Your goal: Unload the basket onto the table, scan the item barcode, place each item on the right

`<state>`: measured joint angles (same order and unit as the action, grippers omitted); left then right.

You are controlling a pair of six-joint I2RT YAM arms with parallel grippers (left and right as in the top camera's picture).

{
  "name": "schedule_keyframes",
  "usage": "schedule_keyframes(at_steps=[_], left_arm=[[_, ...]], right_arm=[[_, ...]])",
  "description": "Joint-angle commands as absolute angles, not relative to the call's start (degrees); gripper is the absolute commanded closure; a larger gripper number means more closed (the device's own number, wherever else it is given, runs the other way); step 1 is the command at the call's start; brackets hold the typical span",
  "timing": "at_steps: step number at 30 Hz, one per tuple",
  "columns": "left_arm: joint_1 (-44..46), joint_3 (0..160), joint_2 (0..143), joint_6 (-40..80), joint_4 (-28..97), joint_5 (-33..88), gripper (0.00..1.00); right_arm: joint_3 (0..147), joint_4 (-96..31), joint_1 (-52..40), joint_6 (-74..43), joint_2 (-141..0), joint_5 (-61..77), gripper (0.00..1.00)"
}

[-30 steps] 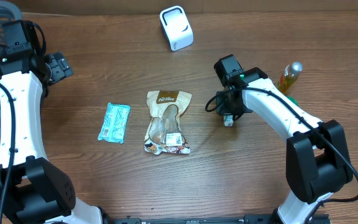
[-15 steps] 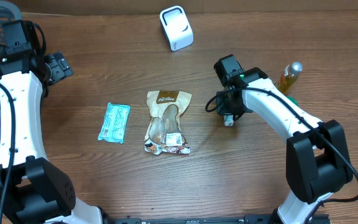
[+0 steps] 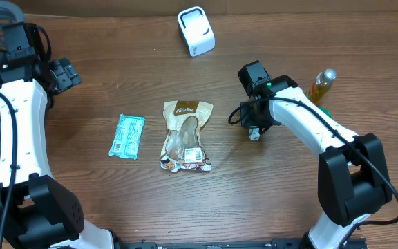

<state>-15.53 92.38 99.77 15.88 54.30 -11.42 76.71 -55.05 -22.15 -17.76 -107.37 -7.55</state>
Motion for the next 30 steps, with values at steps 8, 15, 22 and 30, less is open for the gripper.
schedule_keyframes(at_steps=[8,15,22,30], left_arm=[[-15.7,93.4,99.2,15.2,54.2,-12.2,0.00],[-15.7,93.4,99.2,15.2,54.2,-12.2,0.01],[-15.7,93.4,99.2,15.2,54.2,-12.2,0.00],[-15.7,93.4,99.2,15.2,54.2,-12.2,0.01]], right_arm=[[78.1,-54.8,-22.0,-17.5,-106.6,-8.1,0.92],[78.1,-54.8,-22.0,-17.5,-106.6,-8.1,0.91],[78.1,-54.7,-22.0,-17.6,-106.6,-7.9,0.91],[78.1,-54.5,-22.0,-17.8,-106.6,-7.4,0.91]])
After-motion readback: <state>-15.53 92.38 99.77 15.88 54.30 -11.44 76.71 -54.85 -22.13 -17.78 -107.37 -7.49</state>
